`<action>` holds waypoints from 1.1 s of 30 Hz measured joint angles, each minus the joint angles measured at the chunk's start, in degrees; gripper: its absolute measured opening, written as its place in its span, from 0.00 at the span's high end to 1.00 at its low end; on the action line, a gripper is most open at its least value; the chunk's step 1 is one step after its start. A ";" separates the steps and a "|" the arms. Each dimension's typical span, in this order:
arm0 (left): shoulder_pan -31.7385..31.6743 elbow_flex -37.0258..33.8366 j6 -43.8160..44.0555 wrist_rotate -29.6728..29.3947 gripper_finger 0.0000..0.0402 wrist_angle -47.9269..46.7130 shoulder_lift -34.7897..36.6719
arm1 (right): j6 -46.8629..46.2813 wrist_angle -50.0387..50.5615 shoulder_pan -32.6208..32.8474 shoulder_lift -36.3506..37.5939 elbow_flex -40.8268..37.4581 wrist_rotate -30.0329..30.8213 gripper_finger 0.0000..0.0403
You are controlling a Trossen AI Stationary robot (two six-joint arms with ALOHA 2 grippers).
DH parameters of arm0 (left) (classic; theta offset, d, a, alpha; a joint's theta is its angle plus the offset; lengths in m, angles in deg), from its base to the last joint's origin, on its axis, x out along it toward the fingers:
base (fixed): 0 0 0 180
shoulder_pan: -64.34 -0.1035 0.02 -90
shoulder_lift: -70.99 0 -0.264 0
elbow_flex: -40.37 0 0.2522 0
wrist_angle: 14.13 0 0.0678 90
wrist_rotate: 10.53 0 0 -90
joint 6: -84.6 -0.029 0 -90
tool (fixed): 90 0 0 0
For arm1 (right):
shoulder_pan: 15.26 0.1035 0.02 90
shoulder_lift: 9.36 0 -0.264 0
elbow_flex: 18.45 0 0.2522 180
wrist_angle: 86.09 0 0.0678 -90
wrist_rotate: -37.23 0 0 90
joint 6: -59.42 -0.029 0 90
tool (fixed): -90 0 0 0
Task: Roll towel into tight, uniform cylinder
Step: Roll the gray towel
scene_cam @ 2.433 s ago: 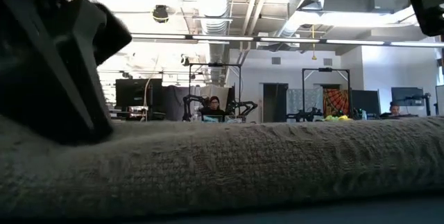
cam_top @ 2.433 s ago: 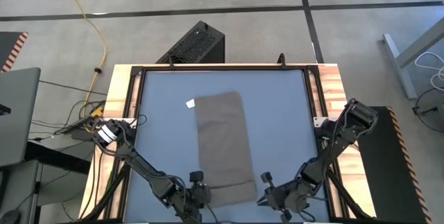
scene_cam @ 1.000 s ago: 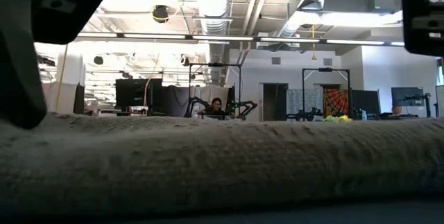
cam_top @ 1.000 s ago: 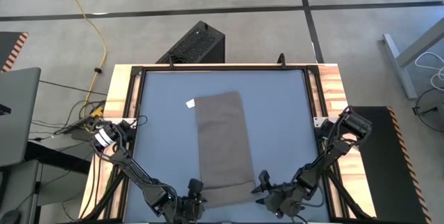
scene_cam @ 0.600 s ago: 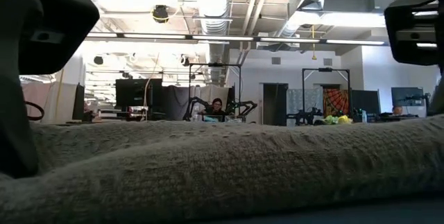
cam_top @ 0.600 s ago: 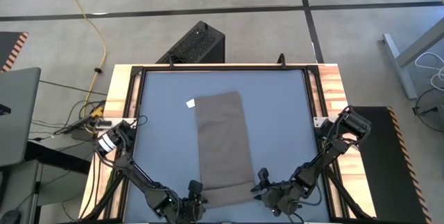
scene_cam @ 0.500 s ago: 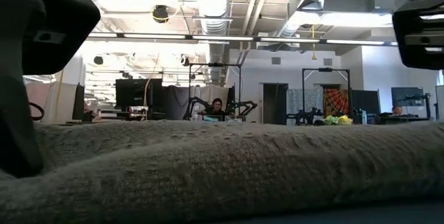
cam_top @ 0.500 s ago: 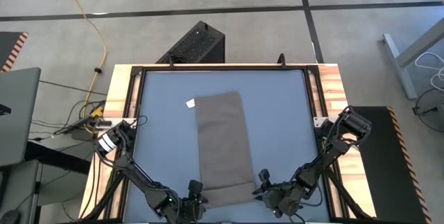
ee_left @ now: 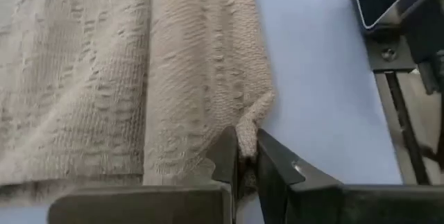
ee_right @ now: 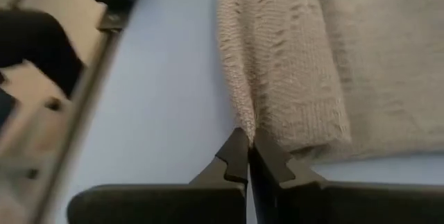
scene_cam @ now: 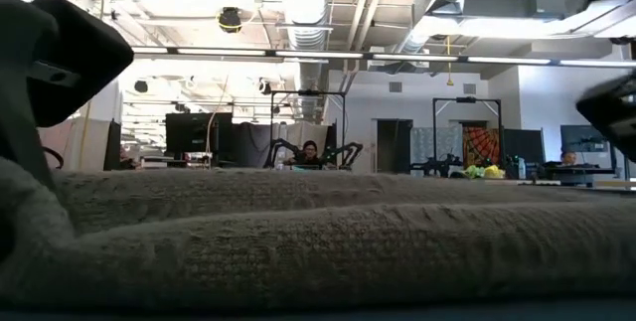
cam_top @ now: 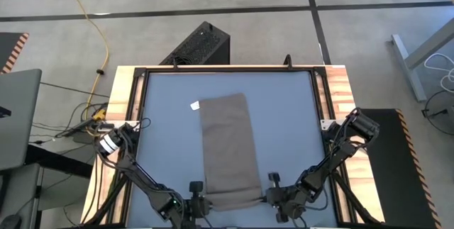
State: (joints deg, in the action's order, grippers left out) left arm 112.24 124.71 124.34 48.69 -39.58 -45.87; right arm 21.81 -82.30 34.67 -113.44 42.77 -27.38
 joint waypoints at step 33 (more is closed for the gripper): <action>1.86 -28.59 37.65 1.58 0.90 48.53 7.54 | -36.52 2.55 -9.17 3.57 -3.14 -10.57 0.96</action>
State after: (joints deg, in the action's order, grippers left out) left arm 114.10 96.13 161.99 50.27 8.95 -38.33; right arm -14.72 -79.75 25.50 -109.87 39.63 -37.96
